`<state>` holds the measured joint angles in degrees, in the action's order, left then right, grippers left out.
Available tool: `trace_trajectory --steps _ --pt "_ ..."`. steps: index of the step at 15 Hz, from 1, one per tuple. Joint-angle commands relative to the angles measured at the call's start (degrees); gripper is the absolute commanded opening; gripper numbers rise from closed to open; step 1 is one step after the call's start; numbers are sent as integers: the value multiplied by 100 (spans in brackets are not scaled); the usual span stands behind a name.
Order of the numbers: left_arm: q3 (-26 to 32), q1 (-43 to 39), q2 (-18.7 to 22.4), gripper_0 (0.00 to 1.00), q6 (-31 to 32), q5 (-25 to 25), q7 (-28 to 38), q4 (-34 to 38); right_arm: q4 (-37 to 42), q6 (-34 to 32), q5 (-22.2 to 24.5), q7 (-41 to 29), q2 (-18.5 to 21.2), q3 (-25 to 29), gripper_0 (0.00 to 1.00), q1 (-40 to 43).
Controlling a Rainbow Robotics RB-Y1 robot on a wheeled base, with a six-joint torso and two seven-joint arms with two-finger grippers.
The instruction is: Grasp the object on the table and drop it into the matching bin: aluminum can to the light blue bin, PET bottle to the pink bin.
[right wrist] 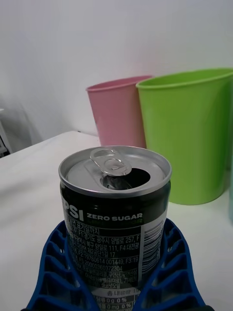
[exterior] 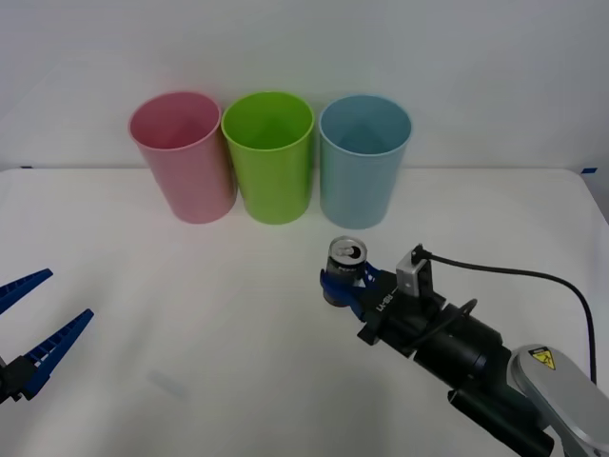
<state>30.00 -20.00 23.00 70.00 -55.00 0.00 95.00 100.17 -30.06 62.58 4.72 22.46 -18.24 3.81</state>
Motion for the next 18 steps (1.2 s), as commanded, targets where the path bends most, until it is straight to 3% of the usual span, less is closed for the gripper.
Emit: trace_trajectory --steps 1,7,10,18 --pt "0 0 0 100 0 0 0 0 592 35 0 -481 232 242 0 252" --pt "0 0 0 100 0 0 0 0 1207 79 44 -1457 294 734 0 76" --pt "0 0 0 100 0 0 0 0 1207 501 185 -1720 303 795 0 -478" --pt "0 0 0 100 0 0 0 0 -270 993 211 -1923 294 804 0 -2253"
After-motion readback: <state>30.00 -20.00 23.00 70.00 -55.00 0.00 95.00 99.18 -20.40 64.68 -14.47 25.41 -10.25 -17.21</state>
